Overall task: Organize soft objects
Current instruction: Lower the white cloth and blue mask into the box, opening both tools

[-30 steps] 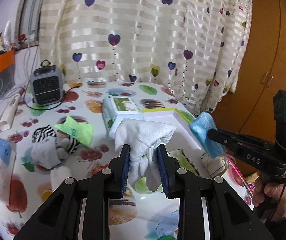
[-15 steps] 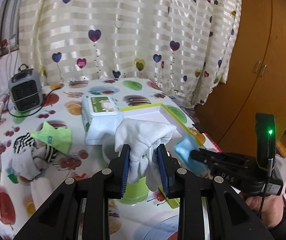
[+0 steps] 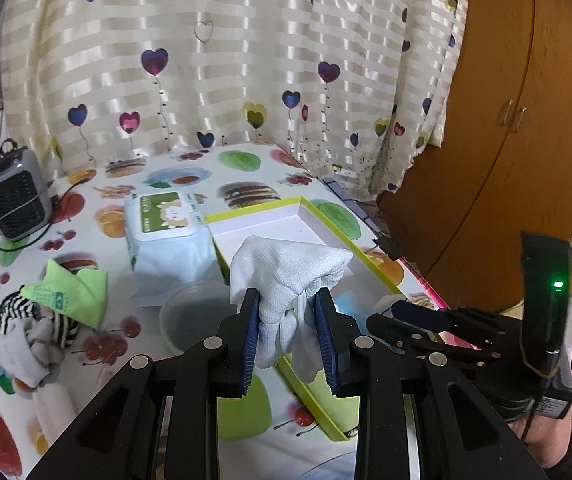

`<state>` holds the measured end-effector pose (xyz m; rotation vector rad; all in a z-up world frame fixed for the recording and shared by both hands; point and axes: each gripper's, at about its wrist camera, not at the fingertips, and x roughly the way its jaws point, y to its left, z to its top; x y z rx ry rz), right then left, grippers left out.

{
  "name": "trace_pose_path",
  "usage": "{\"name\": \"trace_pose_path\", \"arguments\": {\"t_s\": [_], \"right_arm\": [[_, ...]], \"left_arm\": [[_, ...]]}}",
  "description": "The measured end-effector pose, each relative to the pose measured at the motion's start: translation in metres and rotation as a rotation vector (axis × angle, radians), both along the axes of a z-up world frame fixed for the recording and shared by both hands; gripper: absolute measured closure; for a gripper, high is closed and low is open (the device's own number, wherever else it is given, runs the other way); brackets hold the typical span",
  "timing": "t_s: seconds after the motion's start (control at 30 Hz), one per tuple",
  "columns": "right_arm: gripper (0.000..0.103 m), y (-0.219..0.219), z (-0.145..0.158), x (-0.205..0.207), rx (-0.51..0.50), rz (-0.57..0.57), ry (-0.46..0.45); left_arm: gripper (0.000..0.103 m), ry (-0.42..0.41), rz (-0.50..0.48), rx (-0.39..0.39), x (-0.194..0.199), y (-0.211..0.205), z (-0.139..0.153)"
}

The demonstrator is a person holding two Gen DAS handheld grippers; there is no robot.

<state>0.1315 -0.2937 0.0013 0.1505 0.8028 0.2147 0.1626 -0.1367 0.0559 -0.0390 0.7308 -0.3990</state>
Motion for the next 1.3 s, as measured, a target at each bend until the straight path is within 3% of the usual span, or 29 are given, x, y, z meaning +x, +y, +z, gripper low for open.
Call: {"name": "trace_pose_path", "arguments": {"t_s": [0.53, 0.8, 0.97, 1.3], "right_arm": [[0.066, -0.014, 0.002, 0.002, 0.028, -0.021, -0.019], [0.066, -0.021, 0.002, 0.003, 0.034, -0.032, -0.02], [0.066, -0.02, 0.005, 0.002, 0.035, -0.029, -0.029], [0.066, -0.014, 0.015, -0.005, 0.027, -0.015, -0.05]], "left_arm": [[0.076, 0.08, -0.045, 0.068, 0.041, -0.039, -0.029], [0.069, 0.133, -0.044, 0.069, 0.057, -0.046, -0.044], [0.055, 0.107, -0.041, 0.044, 0.056, -0.042, -0.037], [0.055, 0.077, -0.02, 0.02, 0.036, -0.028, -0.022]]}}
